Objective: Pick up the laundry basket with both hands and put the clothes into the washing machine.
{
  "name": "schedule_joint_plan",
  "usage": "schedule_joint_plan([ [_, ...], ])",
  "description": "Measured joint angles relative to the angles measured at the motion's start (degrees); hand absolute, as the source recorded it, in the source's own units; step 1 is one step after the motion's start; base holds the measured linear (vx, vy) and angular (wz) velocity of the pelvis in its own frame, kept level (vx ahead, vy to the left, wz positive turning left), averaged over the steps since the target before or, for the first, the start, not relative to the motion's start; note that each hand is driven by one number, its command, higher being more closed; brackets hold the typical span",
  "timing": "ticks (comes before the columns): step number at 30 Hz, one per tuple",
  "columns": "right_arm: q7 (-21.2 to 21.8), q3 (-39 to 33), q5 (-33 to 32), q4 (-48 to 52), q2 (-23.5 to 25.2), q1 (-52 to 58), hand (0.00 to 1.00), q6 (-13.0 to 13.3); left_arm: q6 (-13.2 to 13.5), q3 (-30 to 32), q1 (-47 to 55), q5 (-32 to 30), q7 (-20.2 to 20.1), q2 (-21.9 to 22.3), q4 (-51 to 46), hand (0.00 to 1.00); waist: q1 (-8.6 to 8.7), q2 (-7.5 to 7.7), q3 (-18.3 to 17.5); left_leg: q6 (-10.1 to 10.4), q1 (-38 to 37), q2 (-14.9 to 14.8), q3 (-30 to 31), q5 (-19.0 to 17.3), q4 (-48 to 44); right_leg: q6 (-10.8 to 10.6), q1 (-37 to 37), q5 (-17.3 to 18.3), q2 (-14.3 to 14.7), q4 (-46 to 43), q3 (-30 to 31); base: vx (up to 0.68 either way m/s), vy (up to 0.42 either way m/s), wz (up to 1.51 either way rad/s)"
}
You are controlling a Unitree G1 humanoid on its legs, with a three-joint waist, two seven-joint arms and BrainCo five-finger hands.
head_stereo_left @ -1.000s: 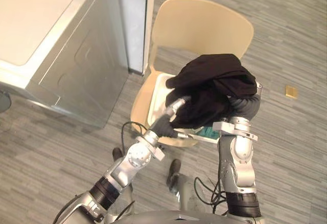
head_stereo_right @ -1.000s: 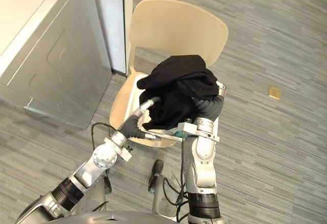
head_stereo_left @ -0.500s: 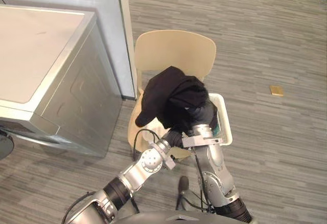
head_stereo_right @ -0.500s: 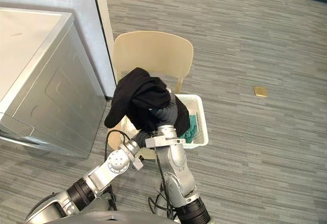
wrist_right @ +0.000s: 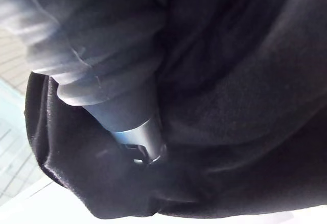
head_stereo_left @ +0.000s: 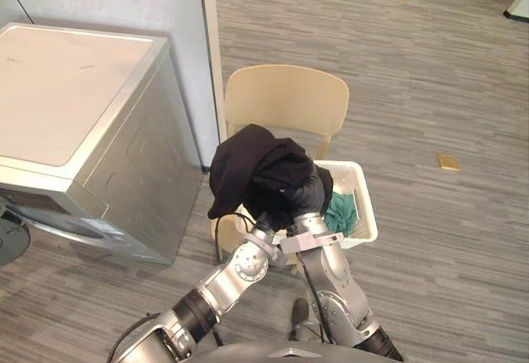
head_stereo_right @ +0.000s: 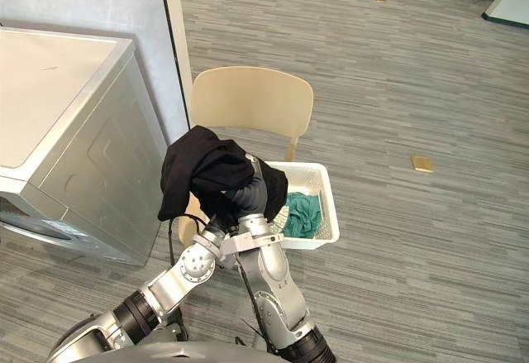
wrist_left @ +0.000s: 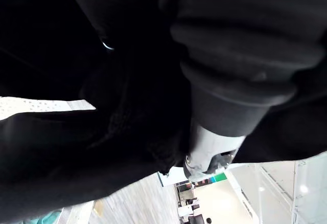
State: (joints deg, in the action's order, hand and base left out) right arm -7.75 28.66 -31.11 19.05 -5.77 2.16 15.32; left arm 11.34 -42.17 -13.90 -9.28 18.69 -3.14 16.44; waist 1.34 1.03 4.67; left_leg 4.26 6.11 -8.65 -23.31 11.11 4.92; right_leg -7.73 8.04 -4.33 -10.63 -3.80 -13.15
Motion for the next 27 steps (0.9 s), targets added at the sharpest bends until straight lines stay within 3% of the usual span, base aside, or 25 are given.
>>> schedule_joint_plan([
  [1,0.0,0.0,0.0,-0.2,-0.1,0.0,1.0,0.1,0.0,0.2,0.3,0.0,0.0,0.0,0.0,1.0,0.0,0.01,0.0,0.0,-0.3,0.0,-0.1,0.0,0.0,0.0,-0.2,0.0,0.0,0.1,0.0,0.0,0.0,0.0],
  [2,0.0,0.1,0.0,-0.6,-0.4,0.1,0.0,0.3,0.1,1.0,0.8,0.0,0.0,0.1,0.0,1.0,0.08,-0.09,-0.2,0.0,-0.6,0.0,-0.1,-0.2,0.0,0.0,-0.5,0.0,0.0,0.3,0.0,0.0,0.0,0.0],
  [19,0.0,-1.0,0.3,-4.2,-1.5,4.1,0.0,0.8,0.7,11.3,5.8,1.8,1.6,0.2,-4.7,1.0,0.05,-1.25,-2.4,0.0,-1.2,0.1,-0.1,-0.3,0.0,0.2,-1.8,-0.2,0.1,1.5,-0.1,0.01,-0.004,0.0],
  [24,0.0,-2.7,3.1,-4.9,-1.5,4.6,0.0,0.5,1.5,15.0,7.1,2.4,2.3,0.3,-7.4,1.0,0.11,-1.6,-2.9,0.1,-1.3,0.1,0.0,-0.5,0.0,0.2,-2.0,-0.2,0.2,1.7,-0.1,0.0,0.0,0.0],
  [27,-0.6,-6.5,8.3,-4.9,-1.4,4.6,0.0,-0.2,3.1,17.3,8.4,2.4,2.3,0.4,-9.2,1.0,-0.04,-1.95,-3.1,0.1,-1.9,0.1,0.0,-0.6,0.0,0.3,-2.4,-0.2,0.2,2.0,0.0,0.0,0.0,0.0],
])
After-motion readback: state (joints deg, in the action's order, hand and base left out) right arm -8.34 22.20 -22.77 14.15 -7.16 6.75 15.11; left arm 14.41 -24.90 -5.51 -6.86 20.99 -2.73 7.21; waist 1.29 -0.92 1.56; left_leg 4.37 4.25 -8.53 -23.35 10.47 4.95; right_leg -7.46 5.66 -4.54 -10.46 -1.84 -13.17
